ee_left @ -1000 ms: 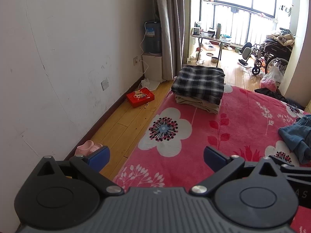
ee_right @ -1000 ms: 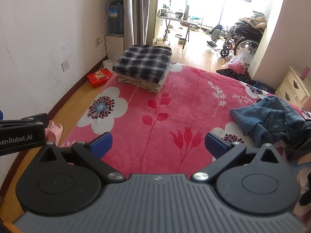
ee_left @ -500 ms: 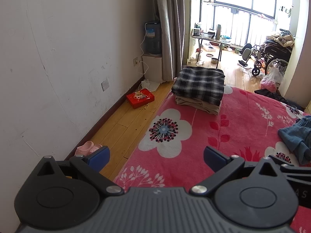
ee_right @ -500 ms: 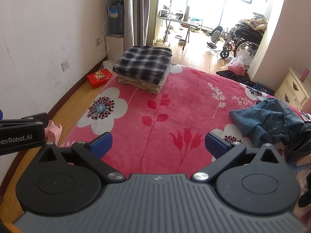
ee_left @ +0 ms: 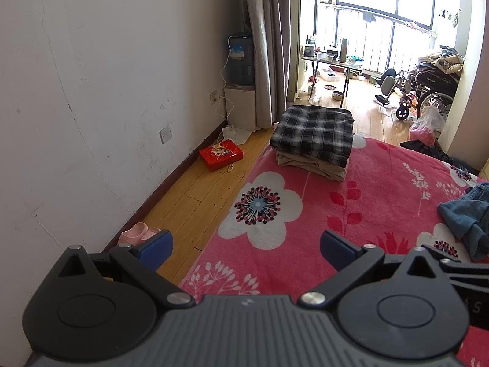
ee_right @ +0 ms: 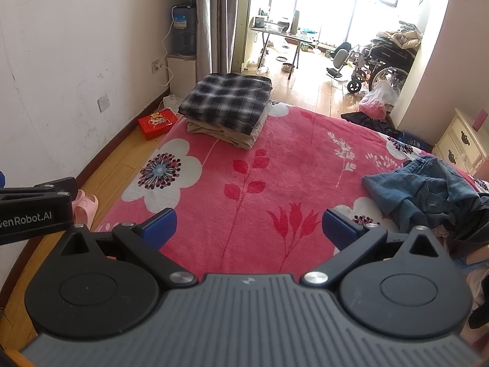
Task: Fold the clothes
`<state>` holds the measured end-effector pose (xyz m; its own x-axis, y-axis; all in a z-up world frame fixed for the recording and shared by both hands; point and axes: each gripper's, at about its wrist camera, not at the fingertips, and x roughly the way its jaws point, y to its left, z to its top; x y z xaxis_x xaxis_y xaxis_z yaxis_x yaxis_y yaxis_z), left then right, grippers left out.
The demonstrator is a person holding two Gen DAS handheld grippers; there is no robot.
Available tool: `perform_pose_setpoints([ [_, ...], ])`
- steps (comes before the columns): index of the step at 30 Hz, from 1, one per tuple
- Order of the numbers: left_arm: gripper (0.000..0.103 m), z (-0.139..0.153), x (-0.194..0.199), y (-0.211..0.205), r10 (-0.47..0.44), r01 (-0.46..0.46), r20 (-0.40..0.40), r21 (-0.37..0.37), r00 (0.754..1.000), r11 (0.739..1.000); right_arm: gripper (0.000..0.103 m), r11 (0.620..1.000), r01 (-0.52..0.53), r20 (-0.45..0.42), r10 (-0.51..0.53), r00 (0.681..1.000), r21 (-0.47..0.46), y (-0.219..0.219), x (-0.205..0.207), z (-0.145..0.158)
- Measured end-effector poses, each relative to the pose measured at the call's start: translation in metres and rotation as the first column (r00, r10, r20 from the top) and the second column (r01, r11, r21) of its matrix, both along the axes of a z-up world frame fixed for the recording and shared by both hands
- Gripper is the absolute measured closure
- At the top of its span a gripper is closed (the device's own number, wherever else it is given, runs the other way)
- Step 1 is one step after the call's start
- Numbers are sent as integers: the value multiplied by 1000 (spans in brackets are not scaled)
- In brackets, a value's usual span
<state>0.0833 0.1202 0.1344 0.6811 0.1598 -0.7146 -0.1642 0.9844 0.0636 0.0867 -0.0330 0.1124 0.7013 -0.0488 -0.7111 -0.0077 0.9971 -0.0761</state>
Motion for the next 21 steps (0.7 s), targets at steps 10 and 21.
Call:
perform_pose_setpoints([
  [10, 0, 0, 0, 1, 1, -1, -5, 1, 1000, 1000, 1, 1000, 0, -7, 0, 1000, 0, 2, 0, -2],
  [21, 0, -2, 0, 2, 6, -6, -9, -4, 1000, 1000, 1, 1000, 1, -10, -1, 1000, 2, 2, -1, -3],
])
